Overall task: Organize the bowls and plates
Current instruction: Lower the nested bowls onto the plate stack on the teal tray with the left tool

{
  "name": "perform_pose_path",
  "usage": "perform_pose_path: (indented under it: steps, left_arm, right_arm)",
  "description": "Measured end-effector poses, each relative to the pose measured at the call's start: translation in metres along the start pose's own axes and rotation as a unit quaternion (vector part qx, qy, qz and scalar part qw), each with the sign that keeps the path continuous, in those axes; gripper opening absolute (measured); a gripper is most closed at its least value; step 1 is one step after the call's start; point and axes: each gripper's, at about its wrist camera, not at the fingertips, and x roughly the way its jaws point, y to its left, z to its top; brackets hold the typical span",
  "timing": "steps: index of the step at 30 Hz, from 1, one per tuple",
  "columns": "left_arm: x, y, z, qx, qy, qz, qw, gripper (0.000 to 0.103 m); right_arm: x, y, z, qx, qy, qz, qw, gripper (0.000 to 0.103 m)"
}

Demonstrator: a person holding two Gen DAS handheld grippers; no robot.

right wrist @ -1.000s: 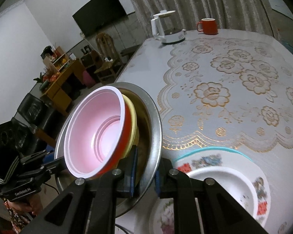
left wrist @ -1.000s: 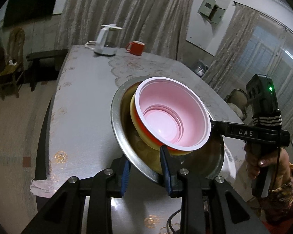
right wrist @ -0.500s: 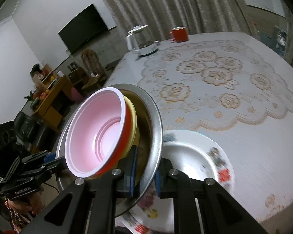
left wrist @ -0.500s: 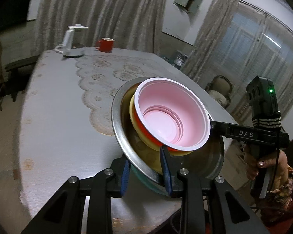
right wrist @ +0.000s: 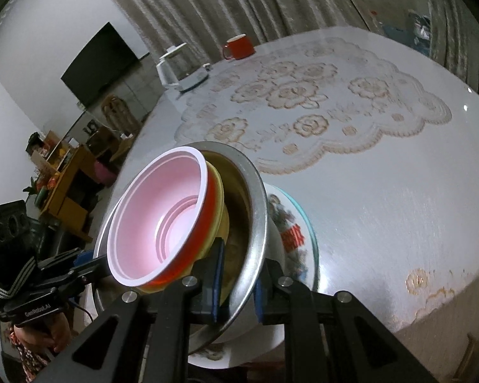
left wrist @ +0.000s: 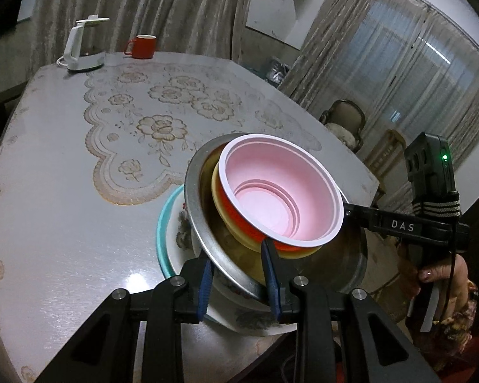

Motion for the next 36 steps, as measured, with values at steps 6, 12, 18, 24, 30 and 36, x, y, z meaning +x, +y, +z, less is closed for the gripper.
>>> perform_pose_path:
  steps: [6,12,18,24,30,36]
  left_arm:
    - [0.006,0.004,-0.004,-0.002,0.01,0.003,0.9999,0.029]
    - [0.007,0.004,-0.007,-0.003,0.013,0.01,0.9999,0.029]
    - [0.011,0.005,-0.01,-0.004,0.017,0.013,0.9998,0.029]
    - [0.013,0.004,-0.011,-0.004,0.016,0.019,0.9997,0.029]
    - [0.013,0.006,-0.013,-0.007,0.014,0.021,0.9997,0.029]
    - [0.014,0.005,-0.016,-0.008,0.013,0.022,0.9996,0.029]
  right_arm:
    - [0.007,-0.008,-0.006,0.01,0.01,-0.001,1.0,0.016]
    - [0.012,-0.008,-0.01,0.013,0.017,-0.003,1.0,0.017]
    - [0.018,-0.01,-0.013,0.016,0.024,-0.005,1.0,0.017]
    - [0.02,-0.013,-0.014,0.02,0.027,-0.001,0.999,0.017]
    - [0.022,-0.012,-0.015,0.017,0.027,0.0,0.999,0.018]
    - [0.021,-0.011,-0.017,0.017,0.021,-0.004,1.0,0.018]
